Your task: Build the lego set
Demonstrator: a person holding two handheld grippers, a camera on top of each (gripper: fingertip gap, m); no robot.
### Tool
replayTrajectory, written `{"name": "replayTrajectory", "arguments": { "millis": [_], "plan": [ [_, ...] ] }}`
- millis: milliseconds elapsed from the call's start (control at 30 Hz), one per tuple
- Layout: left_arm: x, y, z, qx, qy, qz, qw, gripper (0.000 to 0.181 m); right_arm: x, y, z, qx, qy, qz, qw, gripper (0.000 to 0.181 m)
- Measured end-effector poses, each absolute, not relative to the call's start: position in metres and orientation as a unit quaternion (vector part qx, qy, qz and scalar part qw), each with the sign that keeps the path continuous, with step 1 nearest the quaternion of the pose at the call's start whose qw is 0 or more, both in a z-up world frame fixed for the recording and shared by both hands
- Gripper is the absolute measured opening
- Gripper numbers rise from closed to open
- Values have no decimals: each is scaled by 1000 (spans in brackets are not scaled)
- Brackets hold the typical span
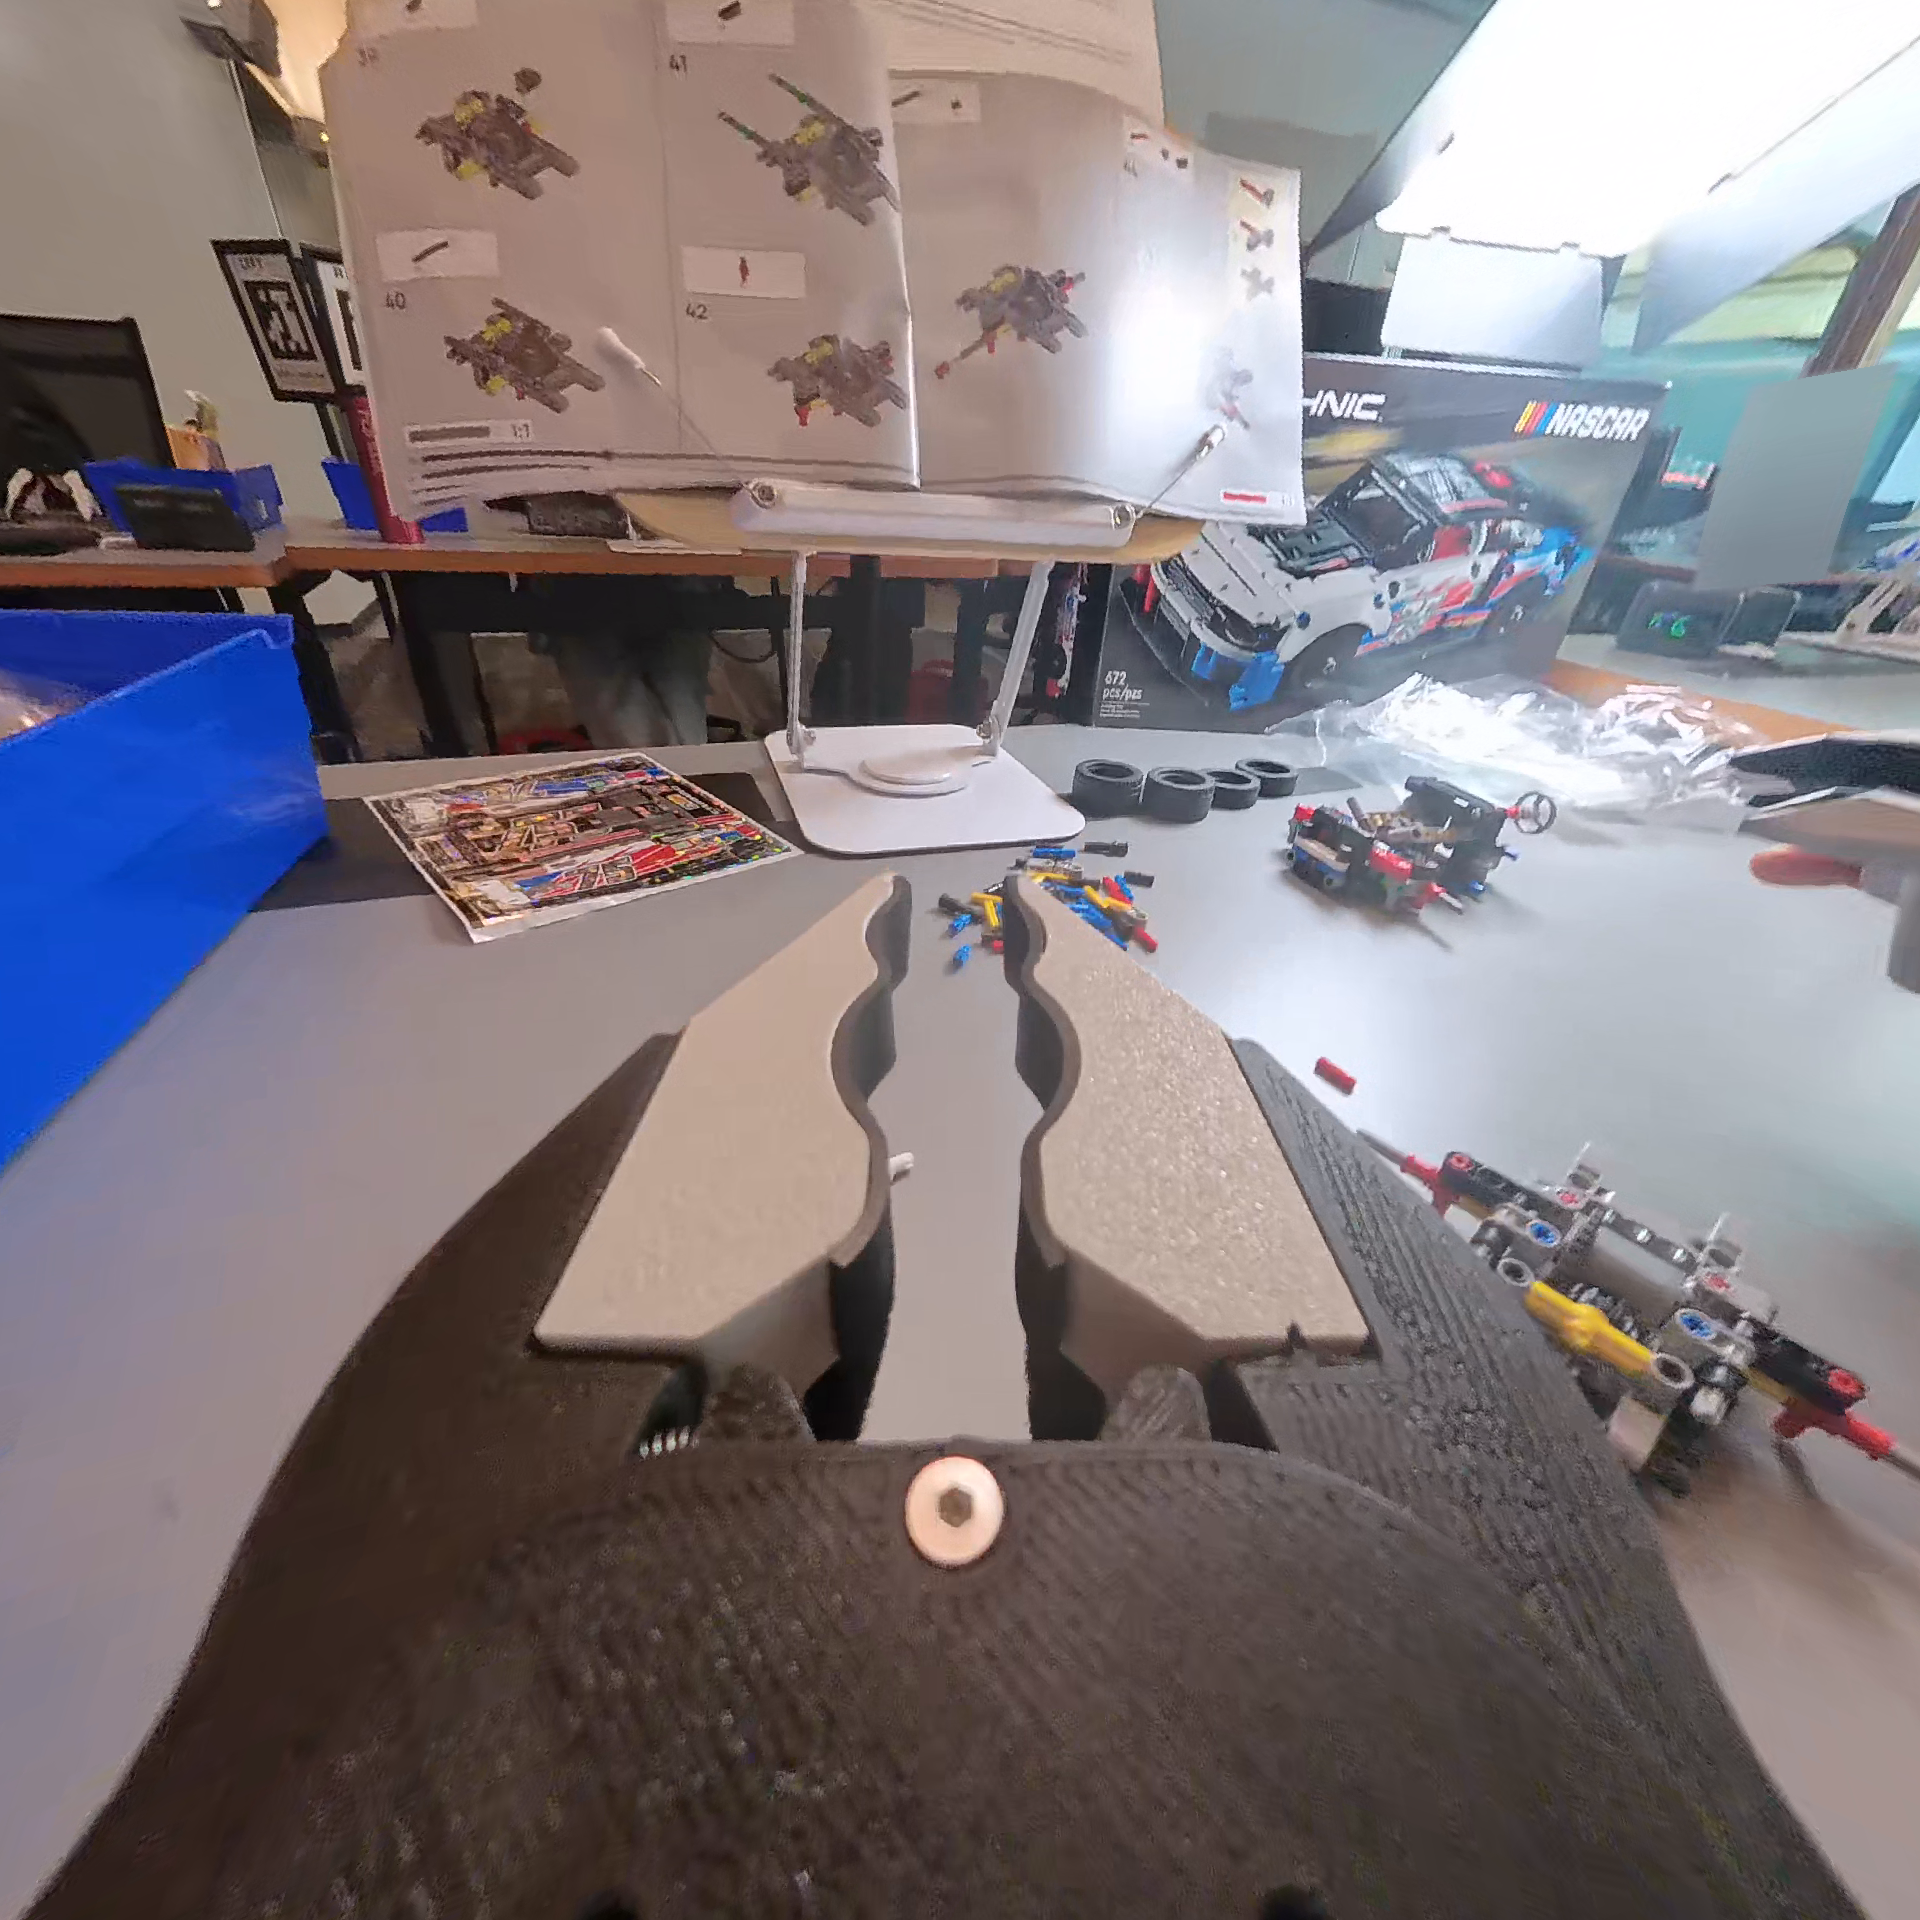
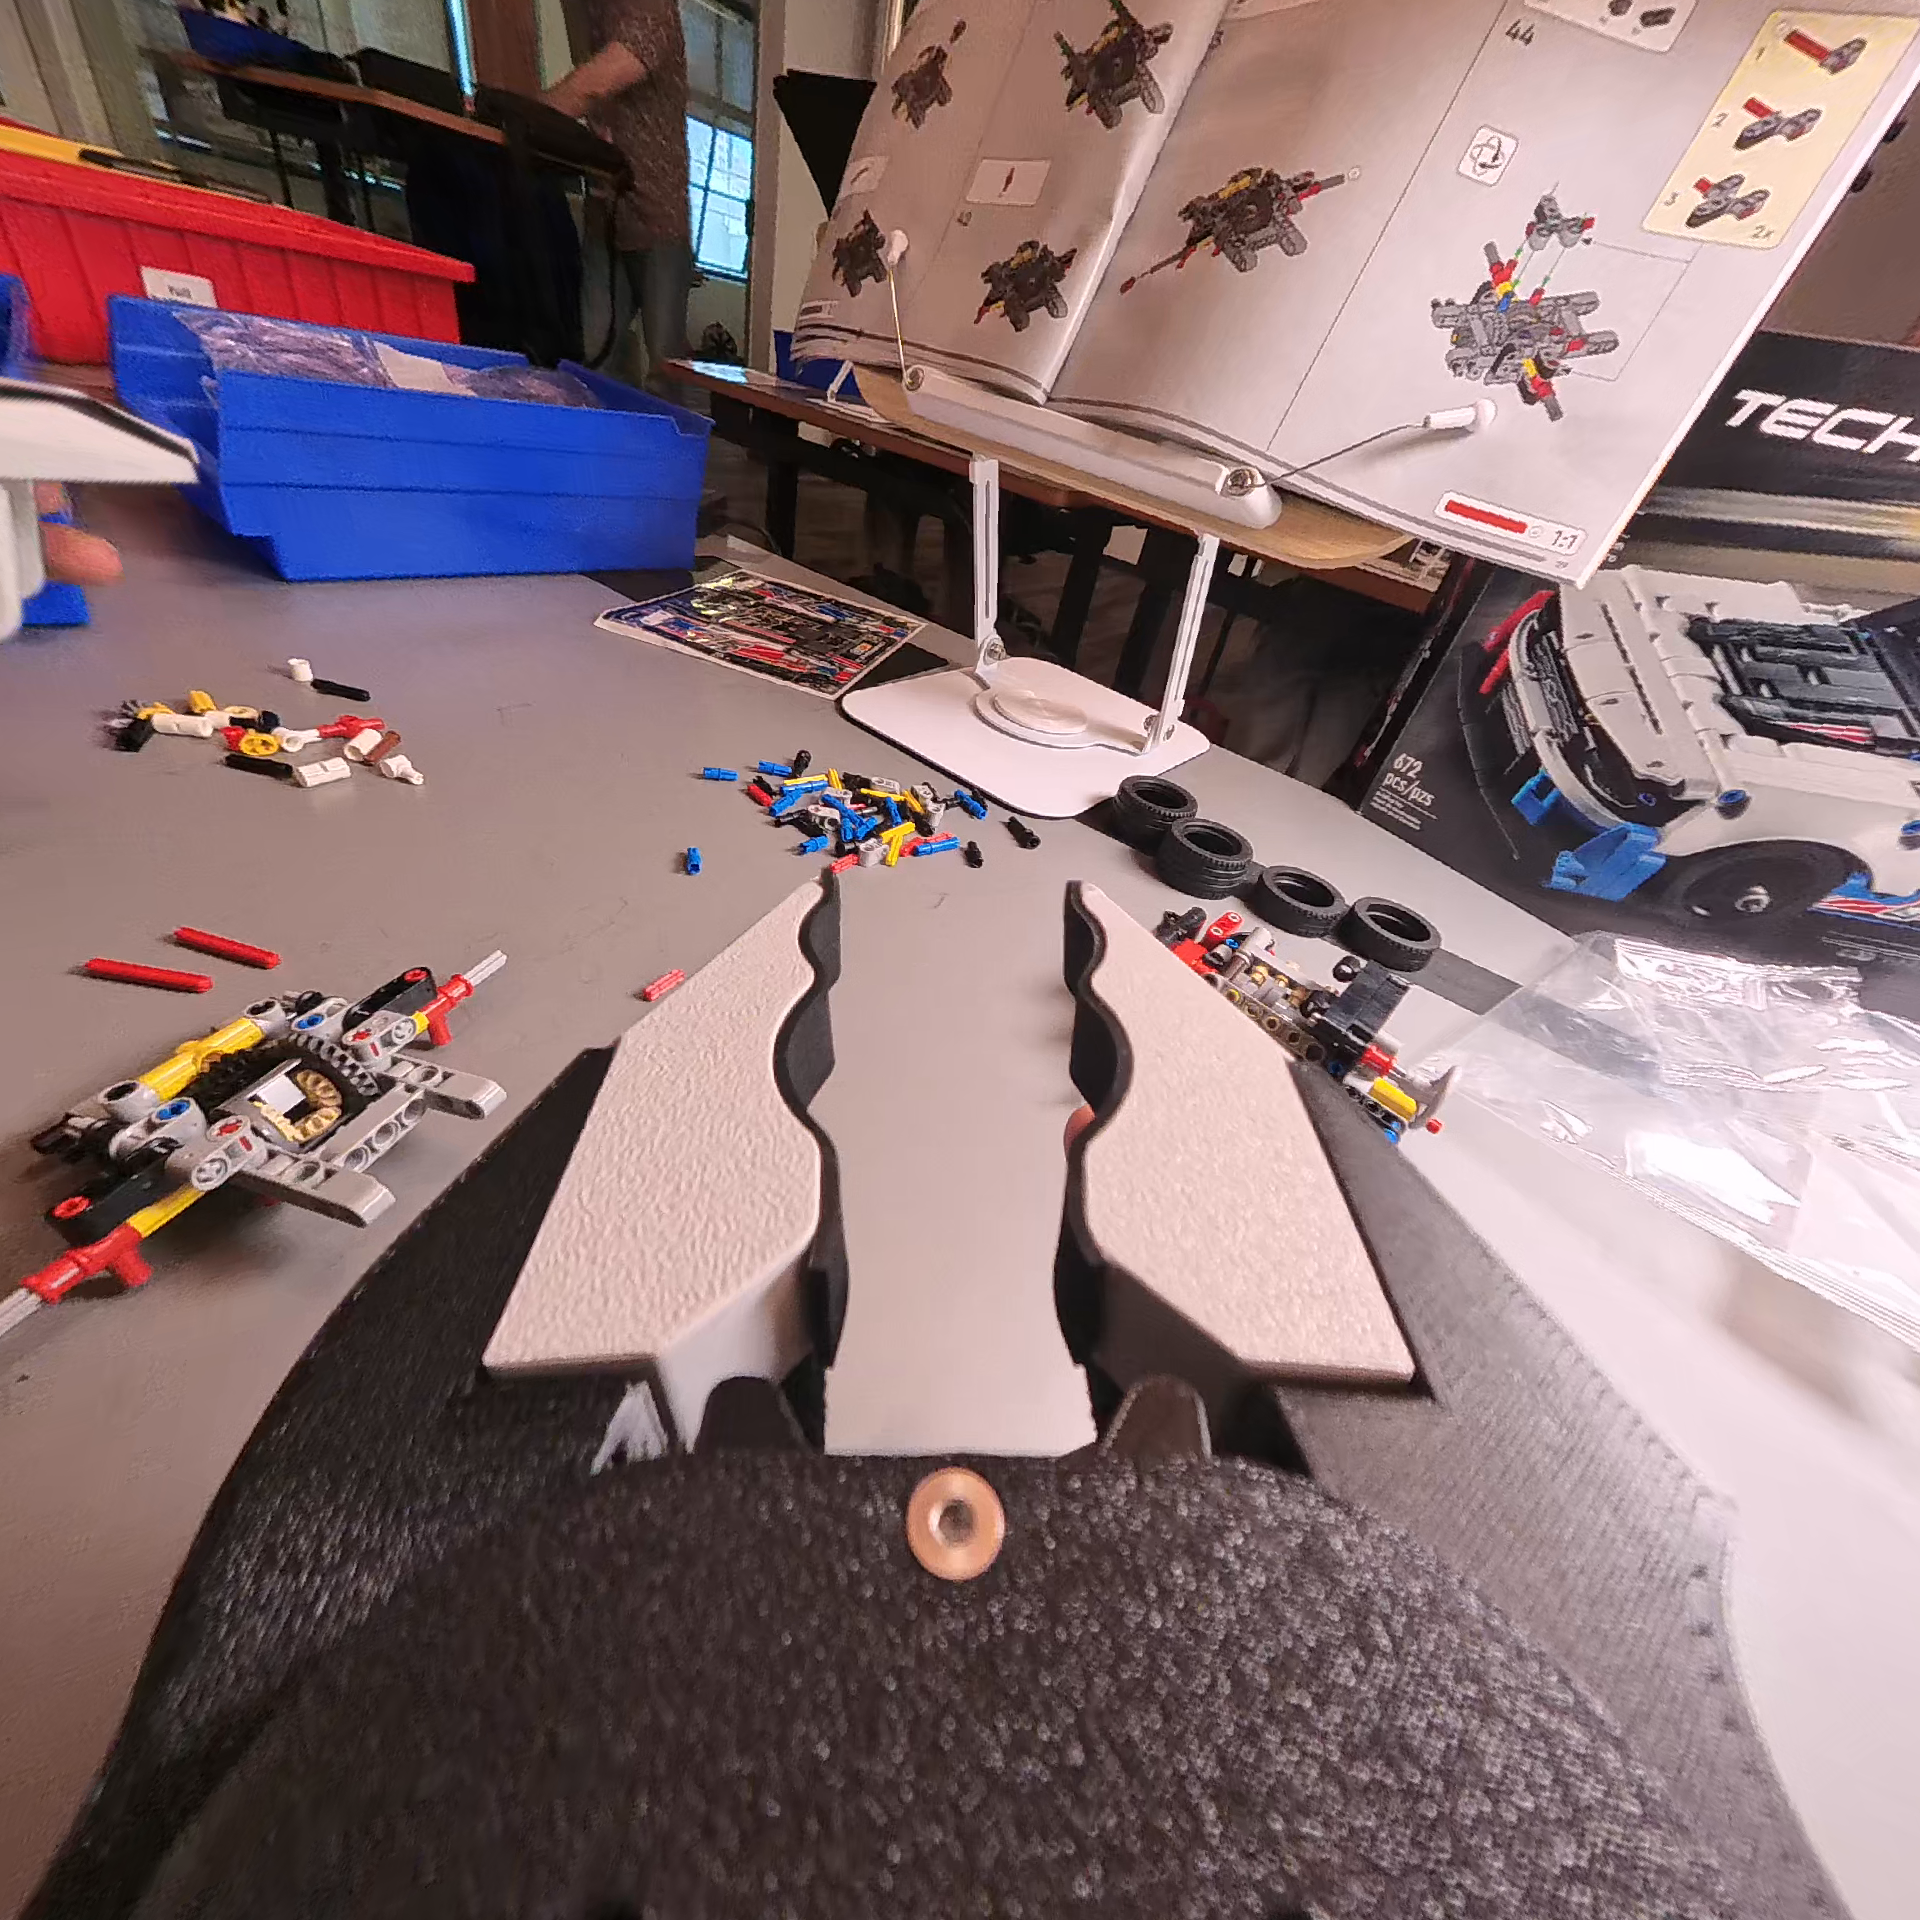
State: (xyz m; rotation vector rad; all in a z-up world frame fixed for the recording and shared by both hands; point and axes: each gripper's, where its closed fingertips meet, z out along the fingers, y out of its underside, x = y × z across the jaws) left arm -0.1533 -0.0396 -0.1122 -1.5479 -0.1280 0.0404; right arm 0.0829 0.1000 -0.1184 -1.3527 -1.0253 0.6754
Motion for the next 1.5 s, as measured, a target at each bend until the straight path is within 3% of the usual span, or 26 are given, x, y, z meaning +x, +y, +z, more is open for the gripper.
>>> {"name": "replayTrajectory", "arguments": {
  "millis": [633, 767, 867, 967, 1067, 1267, 1433, 1500],
  "plan": [
    [-143, -35, -112, -691, -7, 15, 723, 30, 83, 107, -128, -609, -429, 309, 592, 42],
    [-142, -35, -111, -686, -5, 7, 727, 43, 83, 107, -129, -610, -430, 307, 591, 42],
    [-145, -33, -112, -688, -12, 9, 725, 64, 84, 108, -128, -610, -427, 308, 593, 44],
    [-145, -32, -113, -690, -14, 10, 724, 79, 87, 115, -126, -615, -411, 300, 603, 57],
    [-137, -35, -107, -680, 0, -8, 733, 50, 89, 119, -125, -623, -396, 306, 600, 67],
    [-121, -37, -104, -674, 56, 16, 736, 4, 86, 114, -124, -620, -394, 332, 592, 47],
    [-115, -35, -111, -693, 65, 5, 718, 0, 84, 111, -125, -613, -402, 330, 594, 34],
    [-116, -35, -111, -696, 60, -1, 716, 0, 86, 112, -123, -613, -398, 328, 600, 13]
  ]
}}
